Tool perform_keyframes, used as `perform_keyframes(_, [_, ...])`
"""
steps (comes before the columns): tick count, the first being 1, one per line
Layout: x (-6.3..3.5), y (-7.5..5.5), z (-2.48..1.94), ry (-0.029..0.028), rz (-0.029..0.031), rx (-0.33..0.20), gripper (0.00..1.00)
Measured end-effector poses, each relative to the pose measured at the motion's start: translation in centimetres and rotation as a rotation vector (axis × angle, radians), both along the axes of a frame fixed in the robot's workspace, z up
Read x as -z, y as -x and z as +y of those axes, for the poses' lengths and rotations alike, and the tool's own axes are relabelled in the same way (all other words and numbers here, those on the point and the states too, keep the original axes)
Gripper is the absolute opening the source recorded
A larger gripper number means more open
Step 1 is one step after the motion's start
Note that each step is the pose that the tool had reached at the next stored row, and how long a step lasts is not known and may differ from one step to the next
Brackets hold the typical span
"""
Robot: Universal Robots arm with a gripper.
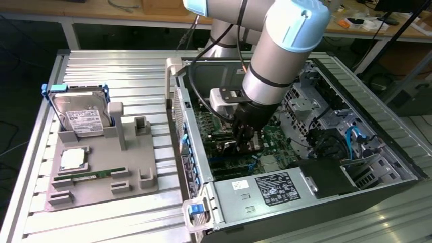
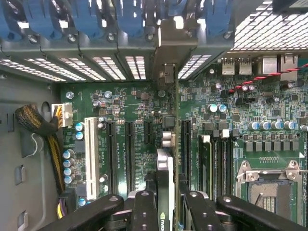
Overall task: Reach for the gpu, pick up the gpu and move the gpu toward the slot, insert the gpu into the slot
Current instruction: 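Insert the gpu into the slot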
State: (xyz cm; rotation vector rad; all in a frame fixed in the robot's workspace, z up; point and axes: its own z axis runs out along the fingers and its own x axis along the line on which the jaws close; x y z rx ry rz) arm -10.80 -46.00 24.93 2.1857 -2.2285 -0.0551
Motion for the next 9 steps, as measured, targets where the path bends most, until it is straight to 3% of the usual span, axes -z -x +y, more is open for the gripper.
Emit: perform_keyframes(9, [0.0, 0.0, -0.01, 0.0008, 0.0005, 0.0, 0.27])
